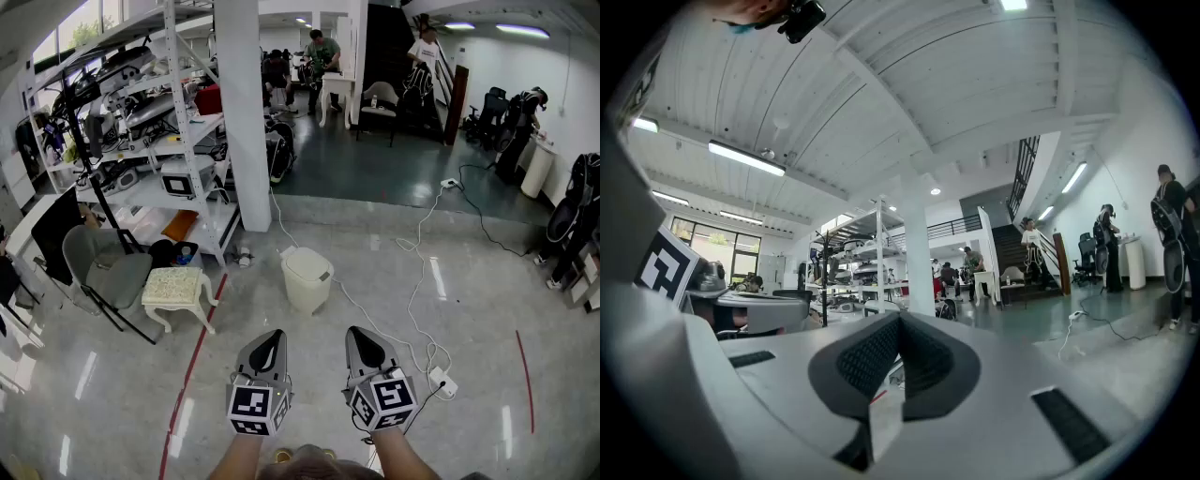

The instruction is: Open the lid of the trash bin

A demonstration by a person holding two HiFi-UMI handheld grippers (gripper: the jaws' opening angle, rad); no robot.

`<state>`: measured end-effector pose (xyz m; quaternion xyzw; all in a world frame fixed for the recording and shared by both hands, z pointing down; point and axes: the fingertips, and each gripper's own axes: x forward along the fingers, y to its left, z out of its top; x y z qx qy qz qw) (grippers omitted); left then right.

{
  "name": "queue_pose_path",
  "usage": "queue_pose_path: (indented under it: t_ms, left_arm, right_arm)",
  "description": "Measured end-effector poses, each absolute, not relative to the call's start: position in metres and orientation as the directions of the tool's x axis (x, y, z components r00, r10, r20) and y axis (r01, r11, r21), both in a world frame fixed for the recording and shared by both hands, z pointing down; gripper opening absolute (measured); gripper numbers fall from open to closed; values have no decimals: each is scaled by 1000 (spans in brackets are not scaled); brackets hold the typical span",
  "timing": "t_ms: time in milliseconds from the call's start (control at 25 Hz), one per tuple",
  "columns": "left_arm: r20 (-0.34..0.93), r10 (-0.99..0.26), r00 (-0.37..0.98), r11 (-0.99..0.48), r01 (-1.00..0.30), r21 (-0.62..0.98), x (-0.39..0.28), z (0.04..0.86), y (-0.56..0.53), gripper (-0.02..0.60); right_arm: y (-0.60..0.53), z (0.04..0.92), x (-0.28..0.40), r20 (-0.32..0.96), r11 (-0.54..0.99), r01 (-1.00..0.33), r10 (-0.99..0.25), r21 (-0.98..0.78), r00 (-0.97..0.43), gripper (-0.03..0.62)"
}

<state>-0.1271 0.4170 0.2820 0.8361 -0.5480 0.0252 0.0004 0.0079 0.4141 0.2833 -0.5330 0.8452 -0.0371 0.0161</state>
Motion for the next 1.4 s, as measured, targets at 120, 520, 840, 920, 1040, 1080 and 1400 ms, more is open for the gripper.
queue_pose_path:
  t_ms: [120, 520, 840, 920, 1040, 1080, 1400]
  left_arm:
    - [48, -915, 399, -401, -916, -25, -121, 282, 419, -9]
    - [58, -921, 385, -387, -922, -14, -107, 287, 423, -9]
    - [46, -933, 358, -358, -934, 9, -99, 289, 423, -9]
    - [44, -934, 355, -354, -935, 12, -97, 290, 420, -9]
    - [44, -934, 354, -354, -935, 17, -96, 293, 409, -9]
    - [42, -933, 356, -356, -934, 19, -95, 294, 404, -9]
    - [43, -925, 379, -377, -925, 34, -84, 303, 360, -9]
  right_arm:
    - [415, 283, 14, 12, 427, -900, -903, -85, -430, 6]
    - [424, 278, 30, -16, 472, -876, -881, -96, -473, 8]
    - [426, 286, 53, 1, 490, -866, -870, -99, -492, 8]
    - [424, 289, 55, 7, 490, -866, -870, -101, -493, 8]
    - [417, 293, 58, 11, 489, -867, -870, -101, -492, 8]
    - [413, 293, 60, 9, 486, -868, -872, -98, -490, 8]
    - [374, 298, 73, 18, 465, -880, -883, -93, -469, 8]
